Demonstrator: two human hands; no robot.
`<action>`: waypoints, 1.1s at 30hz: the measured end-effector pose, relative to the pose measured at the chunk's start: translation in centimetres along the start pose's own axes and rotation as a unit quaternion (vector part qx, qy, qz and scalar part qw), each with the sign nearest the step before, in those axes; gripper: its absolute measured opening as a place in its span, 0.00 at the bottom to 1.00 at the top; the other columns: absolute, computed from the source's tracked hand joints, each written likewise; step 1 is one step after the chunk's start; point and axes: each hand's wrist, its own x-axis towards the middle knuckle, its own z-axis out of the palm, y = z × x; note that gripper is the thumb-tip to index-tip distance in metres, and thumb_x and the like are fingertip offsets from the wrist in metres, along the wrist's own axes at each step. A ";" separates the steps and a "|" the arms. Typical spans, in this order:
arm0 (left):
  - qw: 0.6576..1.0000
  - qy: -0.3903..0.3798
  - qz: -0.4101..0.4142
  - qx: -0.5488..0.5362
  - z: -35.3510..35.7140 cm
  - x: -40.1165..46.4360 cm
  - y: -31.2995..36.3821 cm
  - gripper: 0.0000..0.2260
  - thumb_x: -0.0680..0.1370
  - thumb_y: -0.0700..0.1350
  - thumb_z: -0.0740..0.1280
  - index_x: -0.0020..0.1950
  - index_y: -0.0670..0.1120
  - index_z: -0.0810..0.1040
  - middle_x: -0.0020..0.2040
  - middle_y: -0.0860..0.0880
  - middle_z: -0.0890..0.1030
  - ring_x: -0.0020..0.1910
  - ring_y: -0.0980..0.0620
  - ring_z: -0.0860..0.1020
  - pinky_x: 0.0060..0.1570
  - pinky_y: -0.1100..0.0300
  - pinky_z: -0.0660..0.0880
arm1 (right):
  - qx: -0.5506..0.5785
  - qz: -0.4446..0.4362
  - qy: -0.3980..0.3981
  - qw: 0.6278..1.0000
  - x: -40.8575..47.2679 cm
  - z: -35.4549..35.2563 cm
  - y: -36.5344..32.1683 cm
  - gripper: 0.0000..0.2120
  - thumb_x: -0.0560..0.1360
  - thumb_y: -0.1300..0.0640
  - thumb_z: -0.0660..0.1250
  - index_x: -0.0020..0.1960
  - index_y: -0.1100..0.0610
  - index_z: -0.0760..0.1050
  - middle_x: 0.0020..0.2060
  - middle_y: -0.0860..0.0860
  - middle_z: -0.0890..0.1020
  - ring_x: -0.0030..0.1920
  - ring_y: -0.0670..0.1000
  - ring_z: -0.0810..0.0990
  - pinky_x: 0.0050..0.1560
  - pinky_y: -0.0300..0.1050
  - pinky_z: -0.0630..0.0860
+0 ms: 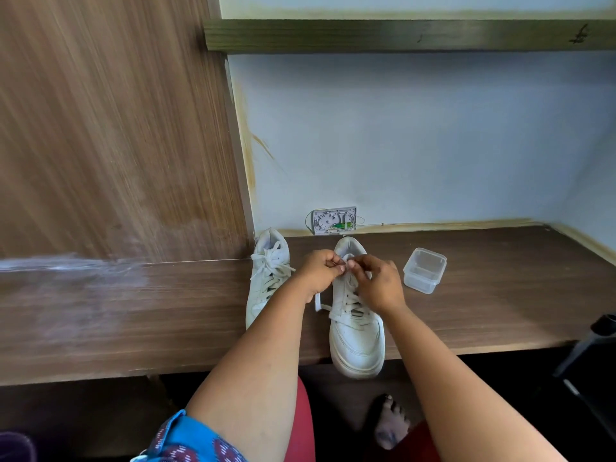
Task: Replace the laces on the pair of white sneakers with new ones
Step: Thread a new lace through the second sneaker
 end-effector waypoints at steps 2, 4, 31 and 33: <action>0.999 -0.004 0.024 0.039 -0.2 0.2 -0.3 0.04 0.75 0.37 0.70 0.44 0.45 0.78 0.37 0.50 0.76 0.36 0.57 0.73 0.39 0.69 0.71 | 0.000 0.035 -0.031 0.999 0.9 -0.4 -0.3 0.12 0.77 0.46 0.64 0.51 0.52 0.81 0.40 0.51 0.84 0.48 0.55 0.79 0.46 0.45 0.75; 0.997 0.001 0.042 0.063 -0.1 0.4 -0.5 0.06 0.74 0.38 0.72 0.42 0.48 0.78 0.37 0.49 0.76 0.36 0.56 0.72 0.42 0.65 0.72 | 0.016 0.059 -0.051 0.997 1.4 -0.9 -0.7 0.09 0.77 0.51 0.66 0.50 0.55 0.81 0.39 0.51 0.83 0.43 0.50 0.79 0.38 0.39 0.71; 0.996 0.002 -0.055 0.069 0.1 -1.1 1.5 0.11 0.68 0.39 0.73 0.45 0.47 0.74 0.45 0.44 0.80 0.39 0.51 0.78 0.37 0.62 0.75 | 0.085 0.053 -0.064 0.993 3.3 -1.5 -1.0 0.13 0.75 0.53 0.70 0.59 0.51 0.75 0.42 0.47 0.81 0.43 0.46 0.79 0.46 0.40 0.74; 0.994 0.014 -0.066 0.080 0.2 -1.3 1.8 0.11 0.66 0.40 0.72 0.44 0.48 0.74 0.46 0.45 0.80 0.41 0.50 0.77 0.40 0.59 0.74 | 0.078 0.042 -0.063 0.994 3.0 -1.5 -1.0 0.12 0.77 0.54 0.66 0.60 0.52 0.75 0.42 0.47 0.81 0.41 0.46 0.78 0.44 0.39 0.71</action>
